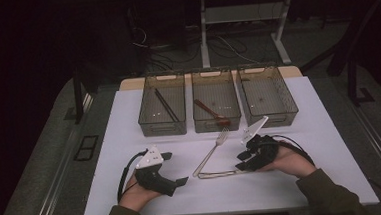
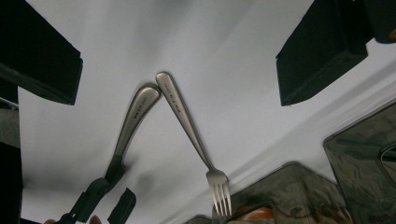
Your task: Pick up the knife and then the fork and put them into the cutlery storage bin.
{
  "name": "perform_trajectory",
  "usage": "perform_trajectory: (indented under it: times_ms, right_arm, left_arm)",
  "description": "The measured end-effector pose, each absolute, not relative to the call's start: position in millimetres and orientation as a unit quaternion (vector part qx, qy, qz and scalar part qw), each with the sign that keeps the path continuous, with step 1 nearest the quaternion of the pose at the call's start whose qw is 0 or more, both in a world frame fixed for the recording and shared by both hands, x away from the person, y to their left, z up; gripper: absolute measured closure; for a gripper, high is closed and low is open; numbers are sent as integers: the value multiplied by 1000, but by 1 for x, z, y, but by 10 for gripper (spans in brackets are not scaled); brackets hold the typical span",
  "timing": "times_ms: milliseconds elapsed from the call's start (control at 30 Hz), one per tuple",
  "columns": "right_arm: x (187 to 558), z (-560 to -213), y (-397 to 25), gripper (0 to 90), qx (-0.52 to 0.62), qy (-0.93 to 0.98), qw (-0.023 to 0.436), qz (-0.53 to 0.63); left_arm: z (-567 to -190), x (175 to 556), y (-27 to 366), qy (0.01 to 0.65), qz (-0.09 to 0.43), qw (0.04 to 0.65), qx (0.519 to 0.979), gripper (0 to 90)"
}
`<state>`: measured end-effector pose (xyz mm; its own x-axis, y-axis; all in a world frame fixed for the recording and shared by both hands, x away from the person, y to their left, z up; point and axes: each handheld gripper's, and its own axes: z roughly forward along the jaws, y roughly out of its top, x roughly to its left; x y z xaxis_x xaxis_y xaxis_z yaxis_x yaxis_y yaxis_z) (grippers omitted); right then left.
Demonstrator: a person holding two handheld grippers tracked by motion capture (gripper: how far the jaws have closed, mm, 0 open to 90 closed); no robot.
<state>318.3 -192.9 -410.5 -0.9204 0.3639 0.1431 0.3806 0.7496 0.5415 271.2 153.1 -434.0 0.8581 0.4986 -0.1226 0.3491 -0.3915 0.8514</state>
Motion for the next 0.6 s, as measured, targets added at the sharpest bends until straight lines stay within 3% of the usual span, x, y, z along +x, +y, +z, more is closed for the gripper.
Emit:
perform_trajectory:
  times_ms: [333, 600]
  right_arm:
    - [317, -404, -158, 555, -109, -963, 7, -246]
    - [316, -411, -136, 648, -61, -982, 12, -181]
  left_arm:
    - [-434, 272, 153, 253, 76, 487, 832, 0]
    - [-434, 272, 154, 253, 76, 488, 832, 0]
